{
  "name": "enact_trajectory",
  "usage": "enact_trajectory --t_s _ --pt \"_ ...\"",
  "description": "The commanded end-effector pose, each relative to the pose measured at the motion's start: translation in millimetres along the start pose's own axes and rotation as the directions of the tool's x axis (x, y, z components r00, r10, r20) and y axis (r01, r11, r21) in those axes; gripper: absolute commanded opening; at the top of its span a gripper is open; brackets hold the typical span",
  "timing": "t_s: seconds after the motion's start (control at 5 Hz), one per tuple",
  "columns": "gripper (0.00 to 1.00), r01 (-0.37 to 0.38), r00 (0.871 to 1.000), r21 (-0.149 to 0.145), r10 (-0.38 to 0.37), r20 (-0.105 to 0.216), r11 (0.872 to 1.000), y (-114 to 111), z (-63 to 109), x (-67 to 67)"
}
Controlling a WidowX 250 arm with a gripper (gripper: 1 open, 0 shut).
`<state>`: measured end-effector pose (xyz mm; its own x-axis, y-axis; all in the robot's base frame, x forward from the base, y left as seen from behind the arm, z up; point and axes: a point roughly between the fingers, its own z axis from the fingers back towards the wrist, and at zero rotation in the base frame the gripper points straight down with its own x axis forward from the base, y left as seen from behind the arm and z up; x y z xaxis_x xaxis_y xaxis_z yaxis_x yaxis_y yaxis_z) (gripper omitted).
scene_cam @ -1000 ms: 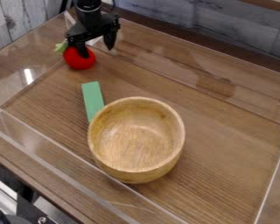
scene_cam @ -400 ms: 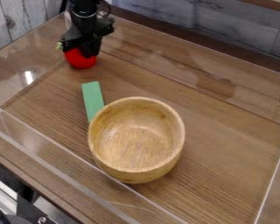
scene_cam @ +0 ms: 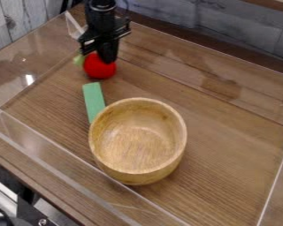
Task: Move the red fruit to the right
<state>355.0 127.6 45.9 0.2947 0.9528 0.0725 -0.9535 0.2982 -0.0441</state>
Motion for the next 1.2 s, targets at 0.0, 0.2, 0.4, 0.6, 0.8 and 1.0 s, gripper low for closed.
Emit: enact_trajectory --t_s 0.0,0.2,0.4,0.6,0.8,1.0 --pt "0.0 0.044 0.999 -0.108 -0.041 0.029 0.993 -26.2 54.1 -5.1" --pt "0.0 0.092 0.996 -0.124 -0.094 -0.01 0.988 -33.7 69.5 -17.9" --pt "0.0 0.055 0.998 -0.131 -0.06 -0.036 0.99 -43.0 93.1 -35.8" --pt "0.0 0.051 0.998 -0.124 -0.056 -0.037 0.991 -50.4 99.8 -70.3" --pt "0.0 0.109 0.993 -0.124 -0.113 -0.028 0.986 -52.1 95.7 -94.7" --pt "0.0 0.134 0.99 -0.121 -0.137 -0.021 0.984 -55.6 87.5 -97.6"
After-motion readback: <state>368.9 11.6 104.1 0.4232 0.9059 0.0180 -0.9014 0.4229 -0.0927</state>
